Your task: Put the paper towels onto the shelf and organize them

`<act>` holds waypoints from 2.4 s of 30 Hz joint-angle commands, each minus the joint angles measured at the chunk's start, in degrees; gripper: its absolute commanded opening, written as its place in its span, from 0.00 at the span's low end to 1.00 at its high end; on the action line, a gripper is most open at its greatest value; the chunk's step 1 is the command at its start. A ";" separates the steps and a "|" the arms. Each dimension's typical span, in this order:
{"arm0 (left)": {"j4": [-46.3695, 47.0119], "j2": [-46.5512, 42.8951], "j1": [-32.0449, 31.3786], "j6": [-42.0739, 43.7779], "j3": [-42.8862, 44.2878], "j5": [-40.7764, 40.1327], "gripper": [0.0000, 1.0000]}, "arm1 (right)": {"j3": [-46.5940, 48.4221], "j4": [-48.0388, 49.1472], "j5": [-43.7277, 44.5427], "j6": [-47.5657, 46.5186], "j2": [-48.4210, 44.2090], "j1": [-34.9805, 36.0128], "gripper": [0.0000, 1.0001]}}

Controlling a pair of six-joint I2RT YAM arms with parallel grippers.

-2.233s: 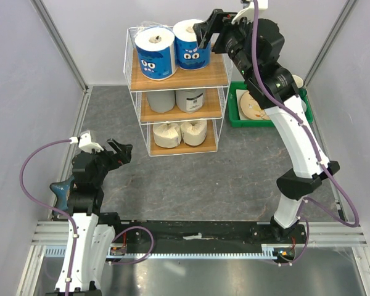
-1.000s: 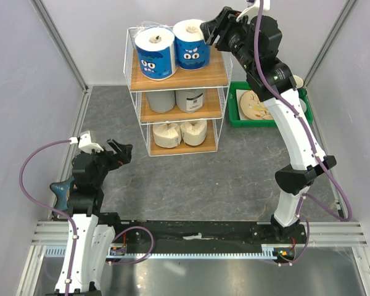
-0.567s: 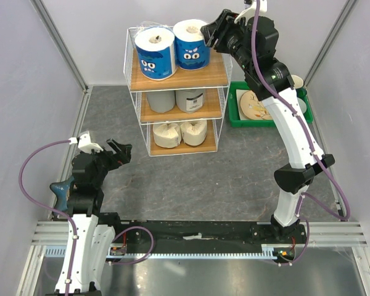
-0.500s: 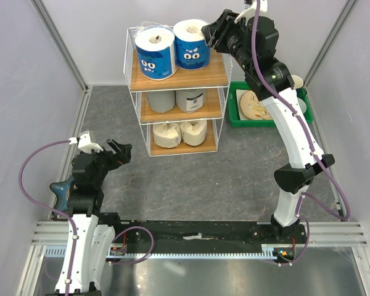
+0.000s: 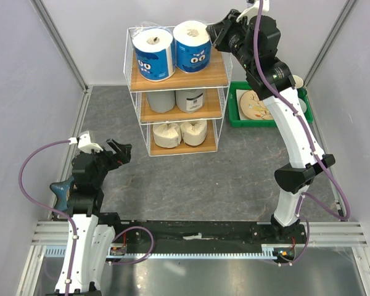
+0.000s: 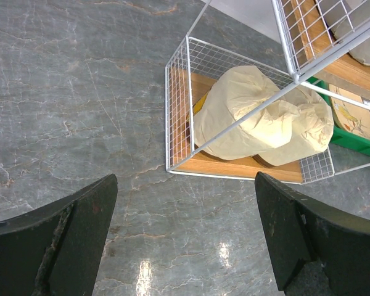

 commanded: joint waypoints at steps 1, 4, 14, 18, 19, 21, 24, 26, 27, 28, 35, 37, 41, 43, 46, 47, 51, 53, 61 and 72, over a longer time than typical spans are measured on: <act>-0.02 -0.68 -0.11 1.59 -0.27 -0.28 1.00 | -0.06 0.86 -0.77 -0.31 -1.59 -0.21 0.20; -0.02 -0.59 -0.11 1.59 -0.18 -0.28 1.00 | -0.33 1.39 -1.03 -0.13 -2.21 -0.21 0.19; 0.07 -0.59 -0.11 1.59 -0.27 -0.28 1.00 | -0.94 1.74 0.46 -1.10 -3.97 -0.21 0.18; -0.02 -0.42 -0.03 1.50 -0.27 -0.37 1.00 | -0.77 2.09 0.64 -1.19 -4.76 -0.30 0.18; -0.02 -0.59 -0.11 1.50 -0.27 -0.37 1.00 | -0.77 2.18 0.64 -1.28 -4.76 -0.30 0.18; 0.07 -0.50 -0.11 1.50 -0.27 -0.28 1.00 | -0.68 2.09 0.11 -1.19 -4.76 -0.21 0.18; -0.02 -0.41 -0.20 1.50 -0.27 -0.37 0.99 | -0.77 2.09 -0.15 -0.84 -4.76 -0.21 0.18; -0.02 -0.41 -0.11 1.50 -0.35 -0.28 1.00 | -0.77 2.00 -0.59 -0.84 -4.59 -0.21 0.18; -0.02 -0.50 -0.11 1.50 -0.27 -0.19 1.00 | -0.94 2.09 -0.68 -0.75 -4.67 -0.21 0.18; 0.07 -0.42 -0.11 1.50 -0.27 -0.19 1.00 | -1.03 2.00 -0.68 -0.75 -4.76 -0.21 0.18; -0.02 -0.50 -0.11 1.50 -0.35 -0.37 1.00 | -2.35 2.00 -1.56 -0.49 -5.11 -0.21 0.21; 0.07 -0.50 -0.02 1.50 -0.35 -0.28 1.00 | -3.05 2.00 -1.56 -0.49 -5.29 -0.21 0.22; -0.02 -0.50 -0.11 1.50 -0.35 -0.28 1.00 | -4.28 2.18 -1.65 -0.49 -5.99 -0.21 0.46; -0.02 -0.59 -0.11 1.50 -0.27 -0.37 1.00 | -4.72 2.44 -1.39 -0.57 -6.34 -0.30 0.58; -0.02 -0.59 -0.11 1.50 -0.27 -0.37 1.00 | -6.21 3.58 -0.33 -0.84 -7.83 -0.21 0.70; -0.02 -0.59 -0.11 1.50 -0.27 -0.45 1.00 | -7.52 4.19 -0.24 -1.10 -8.88 -0.21 0.71; -0.02 -0.59 -0.11 1.50 -0.27 -0.37 1.00 | -10.52 7.88 -0.68 -1.19 -11.44 -0.30 0.72; -0.02 -0.68 -0.11 1.50 -0.27 -0.45 1.00 | -10.96 8.42 -0.77 -1.19 -11.88 -0.30 0.73; -0.02 -0.77 -0.20 1.50 -0.27 -0.54 0.99 | -11.14 7.80 -0.68 -1.28 -12.23 -0.30 0.73; -0.02 -0.85 -0.20 1.50 -0.27 -0.54 0.99 | -14.38 12.71 -12.11 -3.21 -15.83 -0.21 0.73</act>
